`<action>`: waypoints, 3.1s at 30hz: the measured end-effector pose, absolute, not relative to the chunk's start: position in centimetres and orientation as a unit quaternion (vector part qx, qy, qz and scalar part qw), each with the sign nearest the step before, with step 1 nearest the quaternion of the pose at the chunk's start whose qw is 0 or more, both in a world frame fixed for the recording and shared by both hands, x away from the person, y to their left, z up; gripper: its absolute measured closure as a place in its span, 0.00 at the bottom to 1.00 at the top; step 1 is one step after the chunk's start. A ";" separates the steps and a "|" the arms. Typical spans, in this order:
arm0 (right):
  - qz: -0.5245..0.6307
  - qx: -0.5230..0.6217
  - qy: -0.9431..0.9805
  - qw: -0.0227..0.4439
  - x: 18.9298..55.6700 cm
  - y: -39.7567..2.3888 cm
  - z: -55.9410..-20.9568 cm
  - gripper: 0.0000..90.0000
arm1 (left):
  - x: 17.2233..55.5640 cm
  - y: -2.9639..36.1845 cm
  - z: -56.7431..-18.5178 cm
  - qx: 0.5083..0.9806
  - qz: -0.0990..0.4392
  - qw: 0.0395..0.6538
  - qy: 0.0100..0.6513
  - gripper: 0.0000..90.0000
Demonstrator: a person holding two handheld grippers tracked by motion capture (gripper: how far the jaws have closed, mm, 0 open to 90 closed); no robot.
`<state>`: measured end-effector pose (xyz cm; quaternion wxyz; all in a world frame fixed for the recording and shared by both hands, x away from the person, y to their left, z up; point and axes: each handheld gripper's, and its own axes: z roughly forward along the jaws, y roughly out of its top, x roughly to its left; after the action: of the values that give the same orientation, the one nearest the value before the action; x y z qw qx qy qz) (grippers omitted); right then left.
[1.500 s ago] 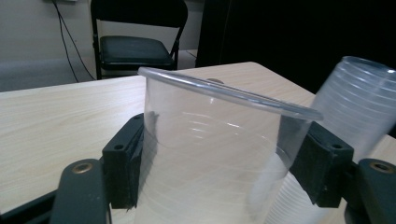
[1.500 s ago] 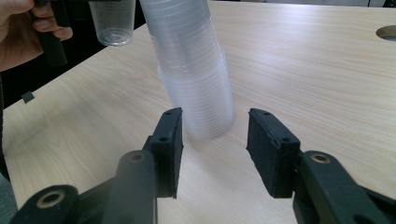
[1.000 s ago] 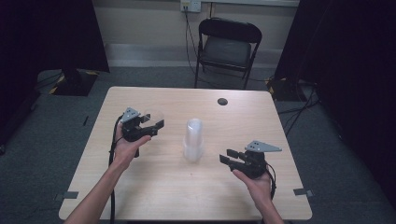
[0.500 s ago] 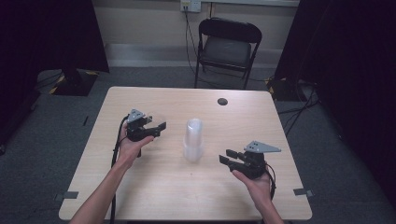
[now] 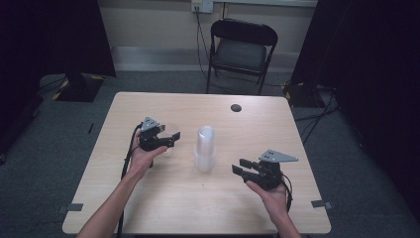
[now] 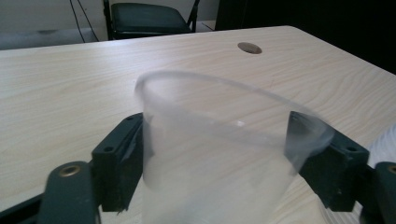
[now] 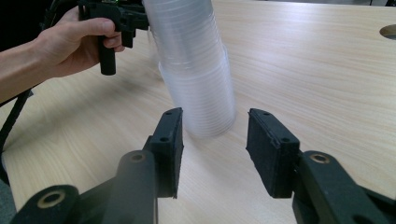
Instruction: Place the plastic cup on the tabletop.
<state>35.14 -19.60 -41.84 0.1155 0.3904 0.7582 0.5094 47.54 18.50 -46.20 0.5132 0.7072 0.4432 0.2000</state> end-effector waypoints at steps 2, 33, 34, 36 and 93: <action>0.508 0.389 0.759 0.115 35.1 -19.6 -41.9 0.62 | 47.5 18.6 -46.1 0.708 0.198 0.513 0.443 0.24; 0.514 0.400 0.748 0.126 35.3 -20.4 -41.8 0.59 | 46.3 19.3 -46.7 0.749 0.195 0.461 0.434 0.18; 0.514 0.401 0.747 0.127 35.3 -20.5 -41.8 0.58 | 46.2 19.4 -46.7 0.750 0.192 0.460 0.435 0.18; 0.514 0.402 0.746 0.130 35.3 -20.6 -41.8 0.58 | 46.0 19.8 -46.6 0.748 0.190 0.458 0.442 0.18; 0.480 0.429 0.748 0.159 35.1 -21.4 -42.5 0.43 | 31.9 22.1 -44.1 0.775 0.172 0.450 0.408 0.18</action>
<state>35.14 -21.37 -42.52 0.1593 0.4285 0.7484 0.4804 31.85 22.14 -44.11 0.4502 0.7752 0.4084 0.1719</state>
